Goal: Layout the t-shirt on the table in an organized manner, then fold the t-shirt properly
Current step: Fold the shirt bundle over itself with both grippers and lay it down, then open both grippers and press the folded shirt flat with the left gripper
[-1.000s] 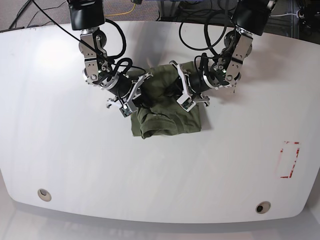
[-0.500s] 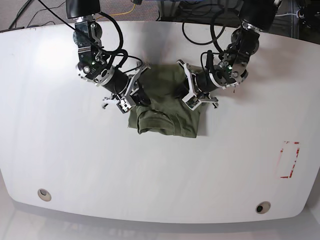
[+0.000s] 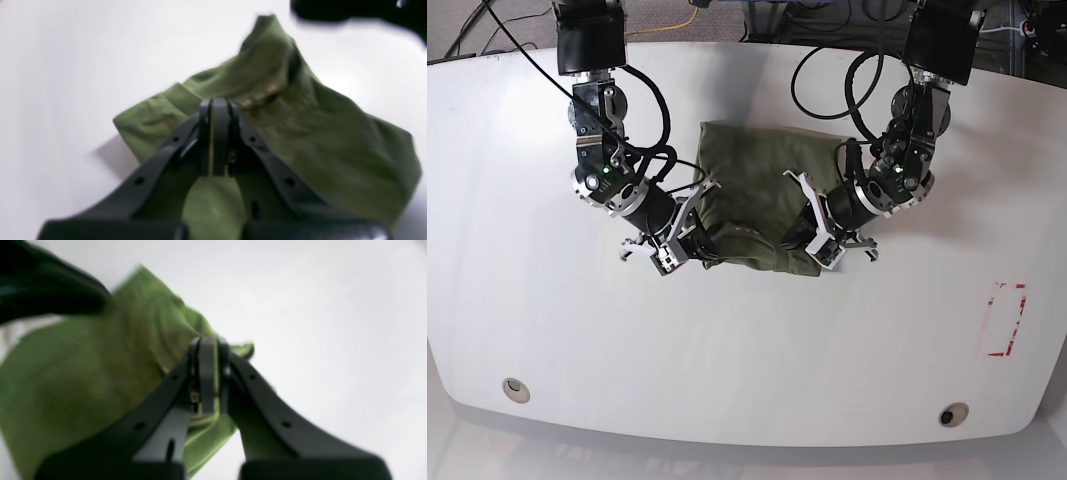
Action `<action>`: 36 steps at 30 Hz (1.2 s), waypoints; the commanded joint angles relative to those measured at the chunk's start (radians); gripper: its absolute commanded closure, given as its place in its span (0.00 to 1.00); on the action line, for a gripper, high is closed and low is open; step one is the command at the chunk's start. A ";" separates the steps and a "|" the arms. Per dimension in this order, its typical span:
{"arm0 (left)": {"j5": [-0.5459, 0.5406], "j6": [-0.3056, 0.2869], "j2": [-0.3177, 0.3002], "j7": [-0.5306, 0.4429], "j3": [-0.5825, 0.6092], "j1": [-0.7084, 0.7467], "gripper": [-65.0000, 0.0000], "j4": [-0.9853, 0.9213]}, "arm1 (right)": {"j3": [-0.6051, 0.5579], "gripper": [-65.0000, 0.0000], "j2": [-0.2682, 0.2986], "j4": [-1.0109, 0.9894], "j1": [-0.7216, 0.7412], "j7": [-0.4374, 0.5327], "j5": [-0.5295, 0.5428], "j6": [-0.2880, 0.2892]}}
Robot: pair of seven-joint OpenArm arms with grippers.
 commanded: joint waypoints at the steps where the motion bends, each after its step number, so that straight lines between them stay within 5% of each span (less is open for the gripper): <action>1: -0.008 0.001 -0.004 -0.018 -0.005 -0.048 1.00 -0.053 | 0.003 0.98 -0.013 -0.061 0.045 0.063 0.010 0.005; 8: -0.008 0.002 0.033 -0.087 -0.004 -0.115 1.00 -0.263 | 0.003 0.98 -0.016 -0.273 0.097 0.204 0.009 0.008; 13: -0.010 0.002 0.031 -0.137 -0.004 -0.114 1.00 -0.287 | 0.003 0.98 -0.014 -0.267 0.102 0.218 0.018 0.009; 24: -0.010 0.001 0.010 -0.134 -0.037 0.007 1.00 -0.002 | 0.055 0.98 -0.011 0.102 0.010 -0.005 0.010 0.006; 32: -0.008 0.005 0.030 -0.136 -0.034 0.096 1.00 0.084 | 0.081 0.98 -0.011 0.248 -0.093 -0.026 0.010 0.003; 36: 0.044 0.059 0.065 -0.140 -0.033 0.145 1.00 0.090 | 0.139 0.98 -0.014 0.284 -0.148 -0.025 0.010 0.003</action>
